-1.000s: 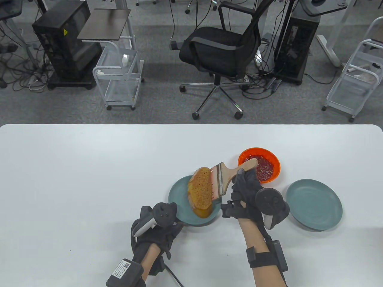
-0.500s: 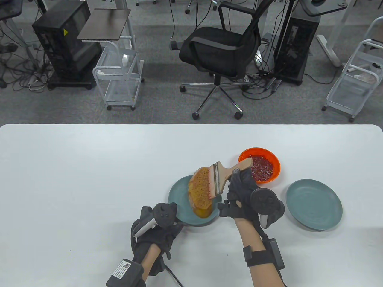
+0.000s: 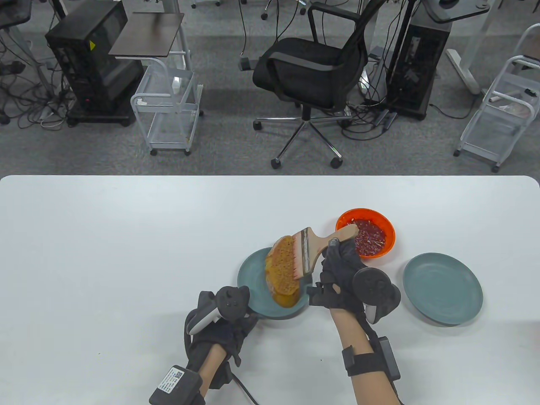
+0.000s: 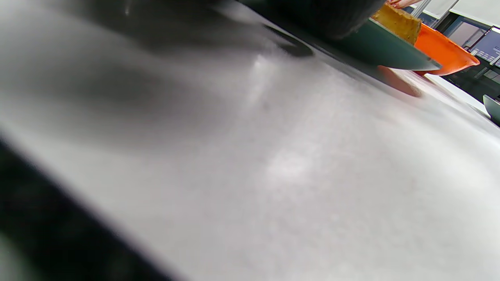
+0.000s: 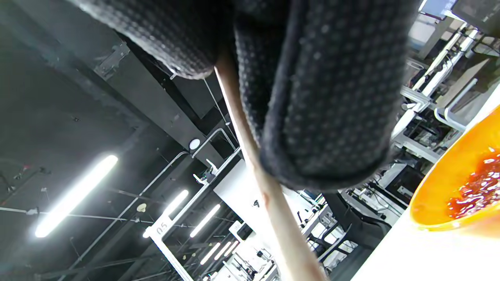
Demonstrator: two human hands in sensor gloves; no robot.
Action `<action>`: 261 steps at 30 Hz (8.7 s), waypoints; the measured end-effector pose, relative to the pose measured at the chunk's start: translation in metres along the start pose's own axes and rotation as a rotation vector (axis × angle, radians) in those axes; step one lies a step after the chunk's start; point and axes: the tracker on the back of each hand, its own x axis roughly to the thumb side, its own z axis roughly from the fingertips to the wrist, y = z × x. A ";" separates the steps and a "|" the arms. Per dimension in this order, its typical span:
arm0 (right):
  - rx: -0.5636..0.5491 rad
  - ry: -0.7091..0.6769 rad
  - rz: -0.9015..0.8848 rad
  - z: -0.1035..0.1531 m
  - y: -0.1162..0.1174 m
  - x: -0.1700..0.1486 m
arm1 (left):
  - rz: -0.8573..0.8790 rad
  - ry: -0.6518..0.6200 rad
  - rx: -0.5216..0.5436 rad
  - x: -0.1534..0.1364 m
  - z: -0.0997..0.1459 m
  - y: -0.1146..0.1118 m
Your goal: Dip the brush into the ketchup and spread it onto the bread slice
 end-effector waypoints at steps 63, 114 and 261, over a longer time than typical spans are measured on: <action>0.077 0.077 -0.077 -0.001 0.007 -0.006 | -0.026 0.005 0.000 0.000 0.000 -0.002; 0.077 0.157 -0.158 0.013 0.024 -0.014 | -0.024 -0.005 -0.008 0.000 -0.001 -0.002; 0.041 0.165 -0.147 0.002 0.007 -0.014 | -0.072 0.001 -0.027 0.001 0.000 -0.003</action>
